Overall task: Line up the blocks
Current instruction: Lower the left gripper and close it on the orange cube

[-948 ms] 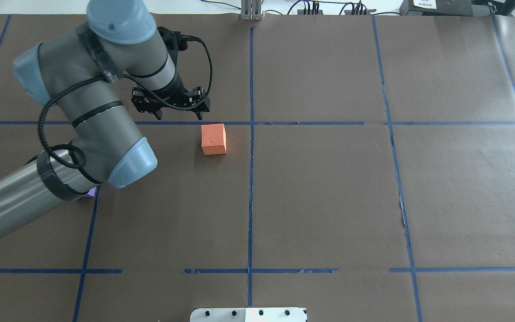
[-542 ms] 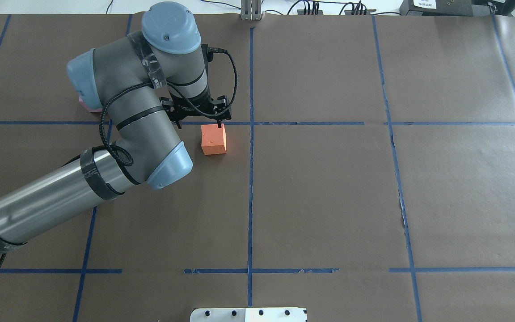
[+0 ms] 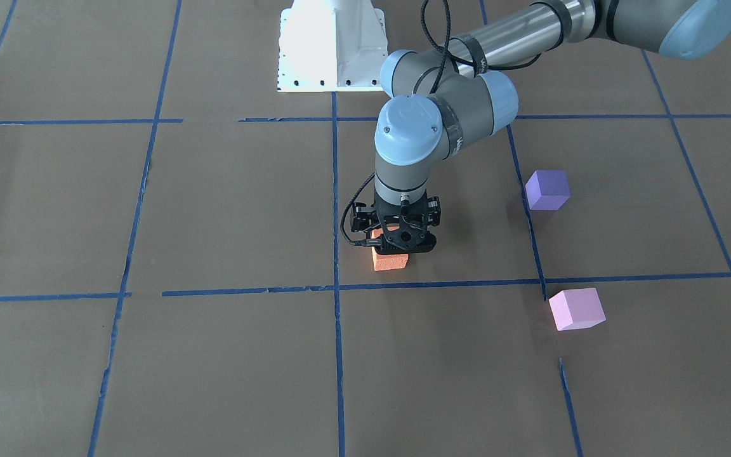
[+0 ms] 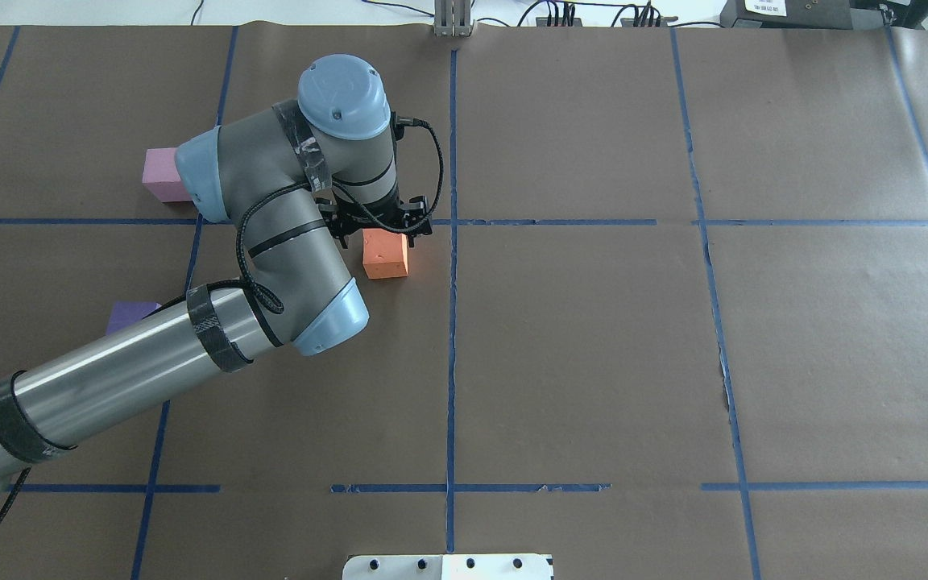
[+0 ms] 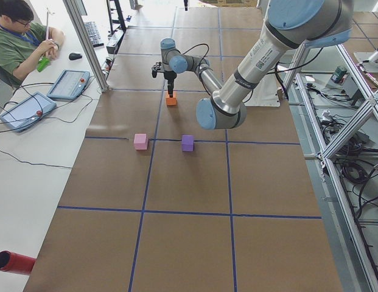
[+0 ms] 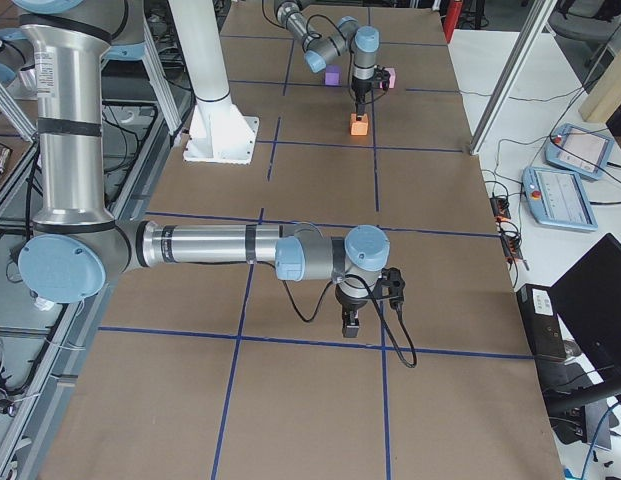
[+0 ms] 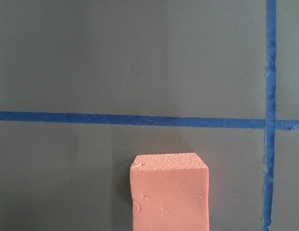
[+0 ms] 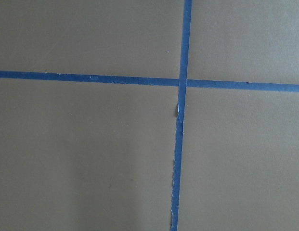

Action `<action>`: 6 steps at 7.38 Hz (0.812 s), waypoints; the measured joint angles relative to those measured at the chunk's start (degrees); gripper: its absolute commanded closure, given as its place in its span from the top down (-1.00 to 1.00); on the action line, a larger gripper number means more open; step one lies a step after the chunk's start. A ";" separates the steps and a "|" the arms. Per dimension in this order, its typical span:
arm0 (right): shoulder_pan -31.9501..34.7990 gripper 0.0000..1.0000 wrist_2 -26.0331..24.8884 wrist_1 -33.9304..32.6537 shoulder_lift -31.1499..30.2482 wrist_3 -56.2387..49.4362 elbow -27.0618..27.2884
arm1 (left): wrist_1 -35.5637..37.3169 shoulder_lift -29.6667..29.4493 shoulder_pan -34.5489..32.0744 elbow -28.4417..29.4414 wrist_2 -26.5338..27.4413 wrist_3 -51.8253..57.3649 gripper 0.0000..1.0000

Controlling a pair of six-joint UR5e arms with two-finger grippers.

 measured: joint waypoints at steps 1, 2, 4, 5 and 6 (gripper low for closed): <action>0.00 1.00 0.00 0.00 -0.01 0.00 0.00 | -1.13 -0.01 0.03 0.85 0.16 -0.17 1.00; 0.00 1.00 0.00 0.00 0.00 0.00 0.00 | -1.75 -0.01 0.04 1.22 0.31 -0.26 1.00; 0.00 1.00 -0.03 0.00 0.00 0.00 0.00 | -3.52 -0.06 0.09 2.51 0.40 -0.71 1.00; 0.00 1.00 -0.02 0.00 0.00 0.00 0.00 | -4.65 -0.08 0.19 3.53 0.42 -0.87 1.00; 0.00 1.00 0.00 0.00 0.02 0.00 0.00 | -5.58 -0.08 0.36 4.48 0.42 -0.92 0.99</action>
